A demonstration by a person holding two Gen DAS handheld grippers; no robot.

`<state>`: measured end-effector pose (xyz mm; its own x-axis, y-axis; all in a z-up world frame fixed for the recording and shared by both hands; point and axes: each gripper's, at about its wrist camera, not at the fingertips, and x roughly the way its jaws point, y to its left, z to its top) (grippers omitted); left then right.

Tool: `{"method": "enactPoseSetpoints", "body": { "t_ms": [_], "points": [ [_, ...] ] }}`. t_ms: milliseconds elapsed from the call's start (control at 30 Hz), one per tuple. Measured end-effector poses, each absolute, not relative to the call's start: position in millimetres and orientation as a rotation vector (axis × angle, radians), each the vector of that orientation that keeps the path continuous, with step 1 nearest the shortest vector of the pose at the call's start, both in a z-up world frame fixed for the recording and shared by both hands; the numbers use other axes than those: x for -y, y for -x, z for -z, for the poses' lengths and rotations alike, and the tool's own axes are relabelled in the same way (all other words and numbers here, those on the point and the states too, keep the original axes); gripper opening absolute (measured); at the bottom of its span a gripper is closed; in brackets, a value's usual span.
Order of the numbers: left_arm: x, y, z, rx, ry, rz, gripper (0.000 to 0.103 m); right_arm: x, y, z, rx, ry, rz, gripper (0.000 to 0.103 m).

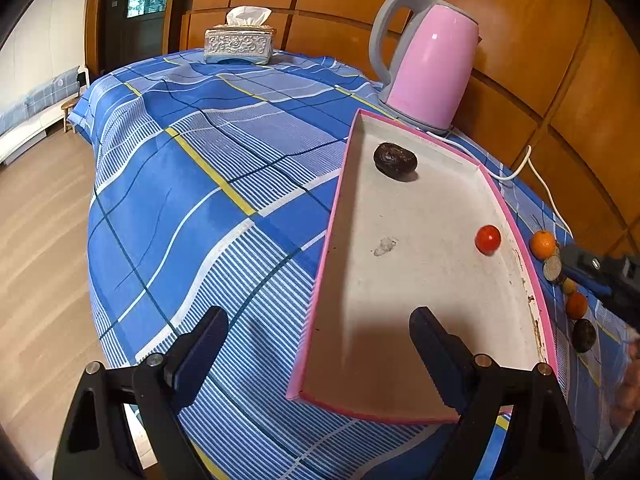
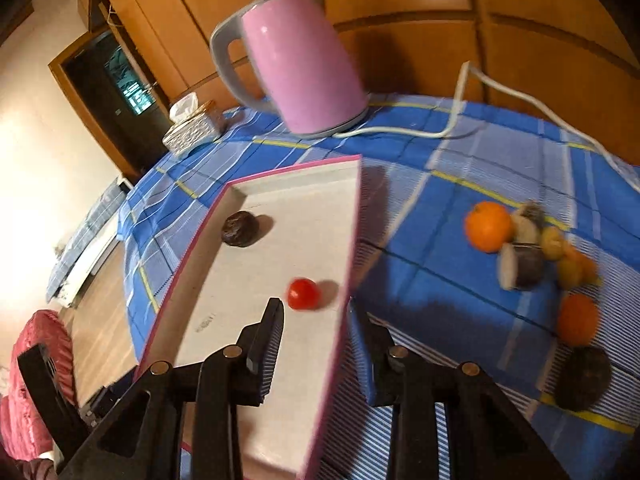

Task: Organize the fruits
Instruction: 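Drop the cherry tomato into the tray and withdraw the right tool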

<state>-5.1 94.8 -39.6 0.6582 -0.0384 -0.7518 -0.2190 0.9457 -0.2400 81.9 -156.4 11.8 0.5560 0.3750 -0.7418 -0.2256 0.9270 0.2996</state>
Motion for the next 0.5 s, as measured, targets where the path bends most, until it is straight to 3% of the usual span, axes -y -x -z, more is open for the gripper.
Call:
{"method": "enactPoseSetpoints", "body": {
  "t_ms": [500],
  "points": [
    [-90, 6, 37, -0.845, 0.316, -0.093, 0.093, 301, 1, -18, -0.817, -0.179, 0.140, 0.035]
  ]
}}
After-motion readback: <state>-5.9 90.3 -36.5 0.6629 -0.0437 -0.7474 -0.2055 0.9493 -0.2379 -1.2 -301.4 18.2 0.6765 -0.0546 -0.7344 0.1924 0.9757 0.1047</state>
